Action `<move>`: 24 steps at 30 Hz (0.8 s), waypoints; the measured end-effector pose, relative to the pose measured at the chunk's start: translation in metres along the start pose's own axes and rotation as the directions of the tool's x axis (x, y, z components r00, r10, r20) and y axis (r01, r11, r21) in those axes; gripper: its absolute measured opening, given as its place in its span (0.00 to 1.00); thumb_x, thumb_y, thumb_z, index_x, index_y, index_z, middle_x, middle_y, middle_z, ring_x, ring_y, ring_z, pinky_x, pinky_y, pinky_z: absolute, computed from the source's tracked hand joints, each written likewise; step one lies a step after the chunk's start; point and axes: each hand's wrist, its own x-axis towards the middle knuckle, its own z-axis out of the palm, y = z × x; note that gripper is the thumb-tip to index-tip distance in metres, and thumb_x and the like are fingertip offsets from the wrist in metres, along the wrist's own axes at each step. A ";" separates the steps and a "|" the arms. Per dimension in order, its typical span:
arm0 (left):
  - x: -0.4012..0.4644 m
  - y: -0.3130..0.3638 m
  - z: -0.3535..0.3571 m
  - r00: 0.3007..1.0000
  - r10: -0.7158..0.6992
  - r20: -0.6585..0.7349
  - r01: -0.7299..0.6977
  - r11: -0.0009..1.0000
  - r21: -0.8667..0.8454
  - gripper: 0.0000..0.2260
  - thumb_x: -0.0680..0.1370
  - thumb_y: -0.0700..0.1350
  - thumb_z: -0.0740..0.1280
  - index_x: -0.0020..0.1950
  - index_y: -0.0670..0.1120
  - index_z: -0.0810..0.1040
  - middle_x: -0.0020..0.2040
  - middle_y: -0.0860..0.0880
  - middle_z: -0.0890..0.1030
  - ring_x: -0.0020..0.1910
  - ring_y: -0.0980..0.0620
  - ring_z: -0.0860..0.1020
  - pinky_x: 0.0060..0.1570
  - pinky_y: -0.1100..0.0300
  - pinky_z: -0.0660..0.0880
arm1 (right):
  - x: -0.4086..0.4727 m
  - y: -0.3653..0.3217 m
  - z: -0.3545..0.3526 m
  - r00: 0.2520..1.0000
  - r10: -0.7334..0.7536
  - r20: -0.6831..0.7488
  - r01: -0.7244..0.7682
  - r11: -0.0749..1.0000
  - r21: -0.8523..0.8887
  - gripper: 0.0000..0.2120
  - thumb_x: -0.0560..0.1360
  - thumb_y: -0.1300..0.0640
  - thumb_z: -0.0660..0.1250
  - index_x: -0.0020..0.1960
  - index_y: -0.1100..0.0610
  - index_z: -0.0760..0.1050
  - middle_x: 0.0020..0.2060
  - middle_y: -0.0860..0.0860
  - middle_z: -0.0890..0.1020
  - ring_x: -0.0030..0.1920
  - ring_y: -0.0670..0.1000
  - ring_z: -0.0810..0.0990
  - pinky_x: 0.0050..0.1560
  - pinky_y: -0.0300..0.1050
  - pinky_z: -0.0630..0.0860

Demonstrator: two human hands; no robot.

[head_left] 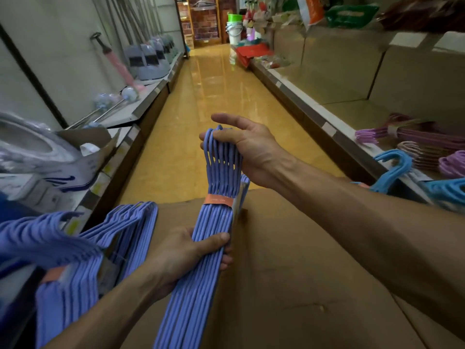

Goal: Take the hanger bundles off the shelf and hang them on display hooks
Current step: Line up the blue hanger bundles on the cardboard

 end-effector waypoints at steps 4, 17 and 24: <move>-0.008 -0.014 -0.036 0.992 0.038 -0.119 -0.008 0.970 0.244 0.11 0.76 0.47 0.72 0.53 0.42 0.83 0.46 0.46 0.87 0.46 0.49 0.86 0.47 0.55 0.82 | 0.012 0.031 0.039 0.997 0.040 0.063 -0.042 0.999 0.035 0.15 0.77 0.70 0.68 0.62 0.64 0.75 0.46 0.66 0.84 0.43 0.59 0.84 0.49 0.53 0.83; -0.053 -0.074 -0.145 0.844 0.160 -0.511 0.118 0.876 0.468 0.04 0.79 0.44 0.70 0.53 0.49 0.80 0.47 0.48 0.84 0.41 0.53 0.84 0.43 0.60 0.82 | 0.029 0.137 0.137 0.955 0.106 0.278 -0.105 0.994 -0.015 0.07 0.77 0.67 0.69 0.54 0.61 0.76 0.45 0.64 0.84 0.41 0.56 0.86 0.47 0.51 0.84; -0.071 -0.088 -0.166 0.833 0.218 -0.508 0.167 0.776 0.608 0.05 0.79 0.47 0.68 0.47 0.57 0.81 0.45 0.60 0.82 0.38 0.53 0.83 0.42 0.52 0.82 | 0.030 0.178 0.169 0.947 0.084 0.309 0.015 0.953 -0.304 0.07 0.74 0.57 0.75 0.48 0.48 0.80 0.51 0.58 0.85 0.51 0.57 0.85 0.54 0.56 0.83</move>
